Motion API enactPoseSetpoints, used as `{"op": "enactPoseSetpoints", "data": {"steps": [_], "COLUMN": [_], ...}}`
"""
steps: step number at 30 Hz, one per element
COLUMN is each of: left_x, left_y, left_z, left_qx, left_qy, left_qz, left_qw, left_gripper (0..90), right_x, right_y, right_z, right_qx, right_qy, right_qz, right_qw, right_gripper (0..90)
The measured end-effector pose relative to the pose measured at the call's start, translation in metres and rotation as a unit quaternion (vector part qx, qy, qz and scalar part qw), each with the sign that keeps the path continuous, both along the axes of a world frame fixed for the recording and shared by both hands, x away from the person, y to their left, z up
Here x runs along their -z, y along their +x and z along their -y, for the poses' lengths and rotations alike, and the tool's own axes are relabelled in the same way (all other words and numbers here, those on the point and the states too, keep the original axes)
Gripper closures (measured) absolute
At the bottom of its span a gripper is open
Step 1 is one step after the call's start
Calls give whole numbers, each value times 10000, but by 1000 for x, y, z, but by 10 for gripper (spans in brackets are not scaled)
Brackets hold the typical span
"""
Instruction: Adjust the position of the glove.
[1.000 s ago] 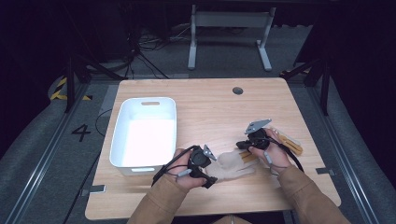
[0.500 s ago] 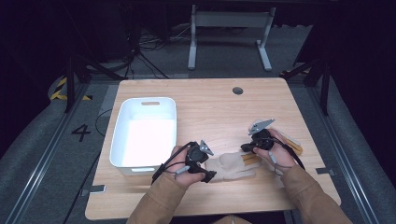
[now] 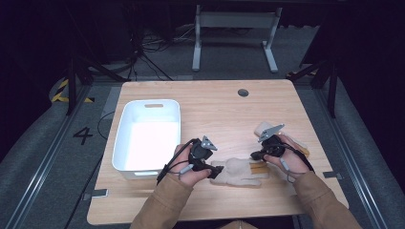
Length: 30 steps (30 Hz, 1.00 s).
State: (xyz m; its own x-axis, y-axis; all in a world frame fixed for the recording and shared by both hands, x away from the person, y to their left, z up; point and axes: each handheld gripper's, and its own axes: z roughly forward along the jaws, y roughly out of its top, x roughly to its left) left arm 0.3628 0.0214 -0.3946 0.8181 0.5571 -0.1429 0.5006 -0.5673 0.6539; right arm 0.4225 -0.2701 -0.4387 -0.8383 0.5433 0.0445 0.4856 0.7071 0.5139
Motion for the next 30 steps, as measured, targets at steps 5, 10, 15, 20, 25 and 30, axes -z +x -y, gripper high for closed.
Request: {"op": "enactPoseSetpoints", "data": {"steps": [5,10,15,20,25,30], "left_x": [-2,-2,-2,-3,-2,-2], "left_y": [4,5,4,7,7,7], "left_z": [0,1,0,1,4,5], "left_qx": [11,21,47,12,89,117], "left_qy": [-75,-94,-79,-148,-111,-147], "left_qz": [-61,-73,-117,-99,-107,-102], "left_qw": [10000,9999,9999,9998,9998,9998], "left_gripper": [340,339,337,337,337,336], "right_x": [-3,-4,-6,-12,-22,-31], "right_y": [-6,-9,-7,-10,-12,-13], "right_z": [0,3,5,10,24,33], "right_qx": [-56,-76,-39,-5,249,444], "right_qy": [-56,-42,90,286,633,904], "right_qz": [-60,-48,10,141,423,637], "right_qw": [10000,10000,10000,9995,9968,9929], "right_gripper": [900,900,900,900,900,894]}}
